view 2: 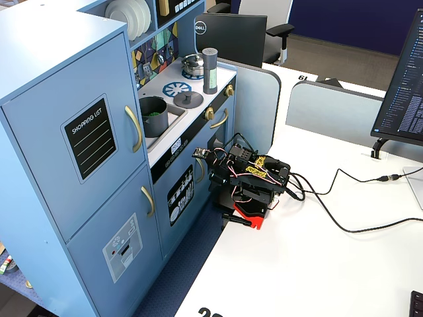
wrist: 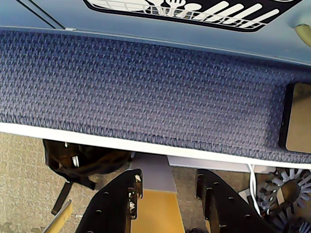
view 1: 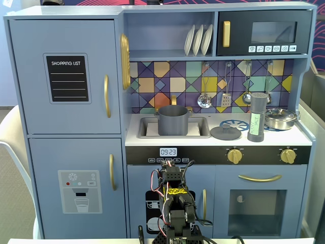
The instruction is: Put salt in the gray recipient
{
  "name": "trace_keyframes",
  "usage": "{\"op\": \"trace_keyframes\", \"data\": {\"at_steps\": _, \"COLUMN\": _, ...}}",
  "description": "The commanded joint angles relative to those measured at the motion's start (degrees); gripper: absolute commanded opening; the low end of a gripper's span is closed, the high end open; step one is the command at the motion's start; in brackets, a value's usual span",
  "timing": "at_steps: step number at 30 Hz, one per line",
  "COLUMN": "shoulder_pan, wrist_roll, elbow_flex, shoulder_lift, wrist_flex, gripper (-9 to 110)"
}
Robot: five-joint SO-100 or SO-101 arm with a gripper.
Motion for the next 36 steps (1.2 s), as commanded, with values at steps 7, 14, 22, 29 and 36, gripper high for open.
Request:
{"op": "trace_keyframes", "data": {"at_steps": 7, "shoulder_pan": 0.9, "wrist_roll": 0.8, "elbow_flex": -0.4, "shoulder_lift": -0.4, "wrist_flex": 0.3, "gripper": 0}}
{"op": "trace_keyframes", "data": {"at_steps": 14, "shoulder_pan": 1.5, "wrist_roll": 0.2, "elbow_flex": -0.6, "shoulder_lift": -0.4, "wrist_flex": -0.1, "gripper": 0}}
{"op": "trace_keyframes", "data": {"at_steps": 22, "shoulder_pan": 13.3, "wrist_roll": 0.3, "elbow_flex": -20.2, "shoulder_lift": -8.7, "wrist_flex": -5.0, "gripper": 0}}
{"op": "trace_keyframes", "data": {"at_steps": 29, "shoulder_pan": 35.1, "wrist_roll": -2.3, "elbow_flex": -37.3, "shoulder_lift": -13.9, "wrist_flex": -18.6, "gripper": 0}}
{"op": "trace_keyframes", "data": {"at_steps": 36, "shoulder_pan": 50.3, "wrist_roll": -5.4, "elbow_flex": -39.6, "shoulder_lift": -20.2, "wrist_flex": -49.0, "gripper": 2}}
